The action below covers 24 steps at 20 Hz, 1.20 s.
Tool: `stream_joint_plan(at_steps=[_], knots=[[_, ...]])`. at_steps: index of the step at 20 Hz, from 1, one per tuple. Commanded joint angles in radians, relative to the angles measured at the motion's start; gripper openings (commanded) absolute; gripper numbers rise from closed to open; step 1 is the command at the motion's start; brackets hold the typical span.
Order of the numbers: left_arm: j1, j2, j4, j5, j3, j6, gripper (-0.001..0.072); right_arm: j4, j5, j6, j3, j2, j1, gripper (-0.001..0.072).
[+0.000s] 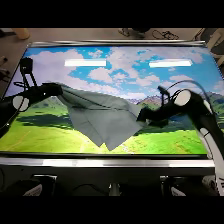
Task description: Fold the shirts.
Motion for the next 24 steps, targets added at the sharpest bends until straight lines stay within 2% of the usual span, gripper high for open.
stream_joint_plan(at_steps=[1,3,6,9,14,15,16,17,18,20,21,24], knots=[[0.010,0.005,-0.001,-0.090,0.015,0.035,0.0034,0.143,-0.147,0.076,-0.250,0.035,0.147,0.0630],[0.010,0.006,-0.001,-0.145,0.015,0.035,0.0033,0.281,-0.307,0.076,-0.303,0.005,0.224,0.0630],[0.010,0.013,-0.001,-0.185,0.015,0.035,0.0033,0.324,-0.473,0.117,-0.301,-0.051,0.340,0.0631],[0.011,0.026,-0.001,-0.187,0.015,0.036,0.0033,0.362,-0.526,0.143,-0.301,-0.129,0.403,0.0629],[0.013,0.054,-0.002,-0.187,0.016,0.032,0.0033,0.502,-0.719,0.127,-0.300,-0.149,0.404,0.0619],[0.013,0.057,-0.002,-0.187,0.016,0.032,0.0033,0.528,-0.743,0.126,-0.300,-0.150,0.404,0.0537],[0.012,0.061,-0.002,-0.187,0.016,0.027,0.0034,0.544,-0.752,0.126,-0.300,-0.151,0.404,0.0337],[0.013,0.066,-0.002,-0.187,0.016,0.007,0.0034,0.546,-0.751,0.126,-0.299,-0.151,0.402,0.0015],[0.013,0.072,-0.002,-0.187,0.016,-0.007,0.0034,0.547,-0.732,0.114,-0.290,-0.150,0.393,0.0020],[0.014,0.102,0.000,-0.215,0.041,-0.010,0.0033,0.510,-0.607,-0.052,-0.214,-0.105,0.340,0.0019],[0.024,0.128,-0.001,-0.242,0.079,-0.009,0.0033,0.426,-0.515,-0.085,-0.146,-0.058,0.294,0.0019],[0.084,0.238,-0.001,-0.290,0.307,-0.009,0.0033,0.080,-0.271,-0.092,0.200,0.167,0.103,0.0019]])
